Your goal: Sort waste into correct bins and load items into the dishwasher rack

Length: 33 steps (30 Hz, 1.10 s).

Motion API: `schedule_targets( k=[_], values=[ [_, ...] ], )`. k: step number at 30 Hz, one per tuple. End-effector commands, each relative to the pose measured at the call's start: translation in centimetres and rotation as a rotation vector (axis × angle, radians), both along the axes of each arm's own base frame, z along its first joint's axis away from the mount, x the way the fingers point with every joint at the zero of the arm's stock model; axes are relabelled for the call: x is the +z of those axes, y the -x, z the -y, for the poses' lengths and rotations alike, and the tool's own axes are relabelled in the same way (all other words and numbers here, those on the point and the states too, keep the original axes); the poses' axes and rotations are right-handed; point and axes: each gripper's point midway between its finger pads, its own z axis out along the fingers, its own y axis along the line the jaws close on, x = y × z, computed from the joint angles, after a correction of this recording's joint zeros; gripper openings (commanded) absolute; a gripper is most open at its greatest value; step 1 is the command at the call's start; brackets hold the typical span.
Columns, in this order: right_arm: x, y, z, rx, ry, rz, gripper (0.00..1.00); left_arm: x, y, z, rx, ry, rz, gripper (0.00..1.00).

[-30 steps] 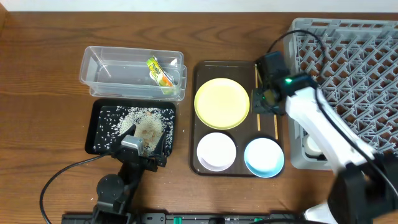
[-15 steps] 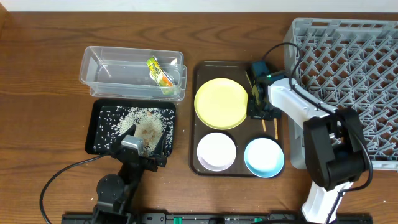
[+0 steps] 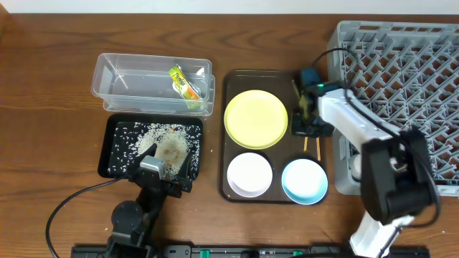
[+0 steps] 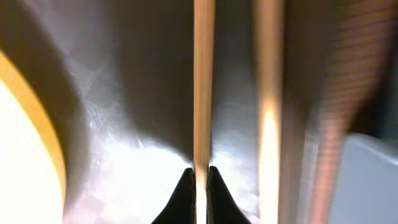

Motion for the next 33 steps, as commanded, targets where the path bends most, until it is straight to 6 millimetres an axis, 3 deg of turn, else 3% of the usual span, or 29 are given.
schedule_targets(
  k=[1,6,9,12,19,25,30,33],
  values=[
    [5.7,-1.4,0.7,0.033,-0.050,0.154,0.01,-1.6,0.1,0.1,-0.008,-0.025,-0.043,0.92],
    [11.8,-1.5,2.1,0.060,-0.086,0.313,0.01,-1.6,0.1,0.1,-0.008,-0.025,-0.043,0.92],
    [14.3,-1.5,3.6,0.112,-0.041,0.387,0.01,-1.6,0.1,0.1,-0.008,-0.025,-0.043,0.92],
    [15.3,-1.6,6.1,0.111,0.063,0.415,0.01,-1.6,0.1,0.1,-0.008,-0.025,-0.043,0.92],
    [13.7,-2.3,11.3,0.052,0.259,0.376,0.01,-1.6,0.1,0.1,-0.008,-0.025,-0.043,0.92],
    [10.6,-3.7,12.4,0.068,0.276,0.316,0.01,-1.6,0.1,0.1,-0.008,-0.025,-0.043,0.92],
    [7.7,-3.9,12.1,0.083,0.262,0.244,0.01,-1.6,0.1,0.1,-0.008,-0.025,-0.043,0.92],
    [7.8,-3.8,12.0,0.083,0.252,0.245,0.41,-1.6,0.1,0.1,-0.008,-0.025,-0.043,0.92]
  ],
)
